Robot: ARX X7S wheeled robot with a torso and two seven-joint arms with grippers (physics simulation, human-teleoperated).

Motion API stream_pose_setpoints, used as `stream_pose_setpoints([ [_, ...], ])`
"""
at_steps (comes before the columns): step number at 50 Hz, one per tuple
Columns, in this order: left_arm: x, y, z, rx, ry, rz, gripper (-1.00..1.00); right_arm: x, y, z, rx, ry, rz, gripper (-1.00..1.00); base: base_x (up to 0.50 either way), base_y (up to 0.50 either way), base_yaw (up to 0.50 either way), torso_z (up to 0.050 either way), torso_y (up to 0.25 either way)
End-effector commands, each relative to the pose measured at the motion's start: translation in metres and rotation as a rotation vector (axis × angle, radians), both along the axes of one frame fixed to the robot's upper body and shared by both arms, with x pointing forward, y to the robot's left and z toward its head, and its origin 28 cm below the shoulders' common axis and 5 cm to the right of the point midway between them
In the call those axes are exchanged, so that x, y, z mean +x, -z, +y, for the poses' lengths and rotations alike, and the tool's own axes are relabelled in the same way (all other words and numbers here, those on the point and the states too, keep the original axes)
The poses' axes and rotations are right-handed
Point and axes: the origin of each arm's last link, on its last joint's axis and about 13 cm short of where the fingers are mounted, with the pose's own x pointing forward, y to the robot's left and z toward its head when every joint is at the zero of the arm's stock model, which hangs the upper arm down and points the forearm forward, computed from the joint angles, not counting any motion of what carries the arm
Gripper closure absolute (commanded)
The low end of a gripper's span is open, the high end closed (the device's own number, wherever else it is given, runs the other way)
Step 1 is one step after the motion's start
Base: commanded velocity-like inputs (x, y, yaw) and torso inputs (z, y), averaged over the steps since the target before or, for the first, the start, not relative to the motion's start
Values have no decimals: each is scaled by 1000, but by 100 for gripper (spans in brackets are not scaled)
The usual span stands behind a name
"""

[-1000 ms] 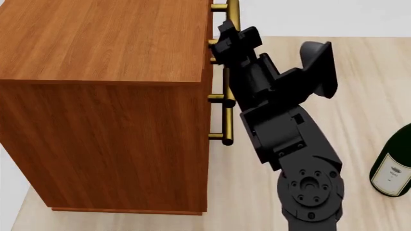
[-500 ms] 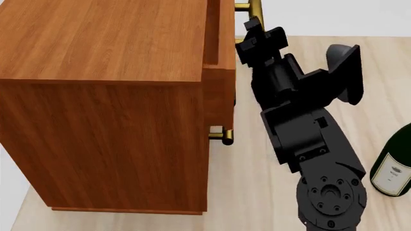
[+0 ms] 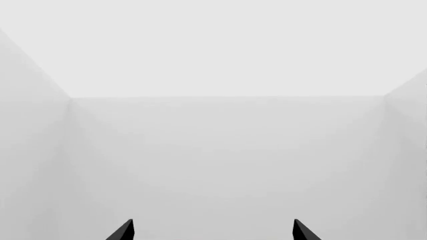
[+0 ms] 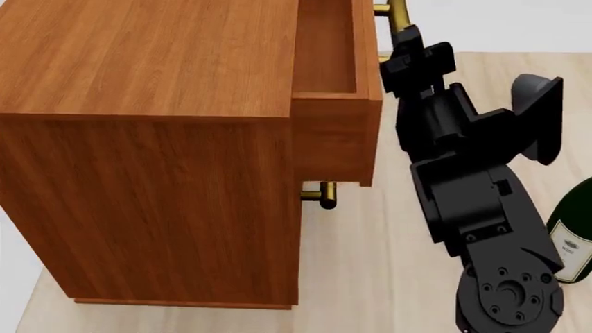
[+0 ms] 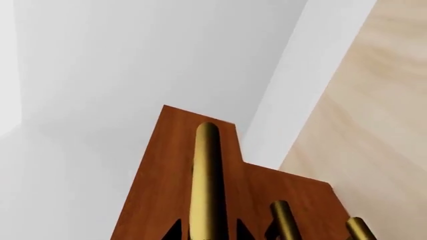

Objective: Close the bottom drawer of the cabinet and open the top drawer.

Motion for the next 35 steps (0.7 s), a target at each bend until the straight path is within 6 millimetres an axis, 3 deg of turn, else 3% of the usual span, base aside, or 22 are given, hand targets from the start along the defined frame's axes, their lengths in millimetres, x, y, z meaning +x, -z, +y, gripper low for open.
stream_pose_setpoints([
  [1, 0, -1, -1, 1, 5, -2, -100, -13, -6, -5, -14, -21, -72, 100, -17, 0, -8, 0, 0],
  [35, -1, -1, -2, 4, 5, -1, -100, -14, -3, -18, 68, 21, -82, 100, -13, 0, -7, 0, 7],
])
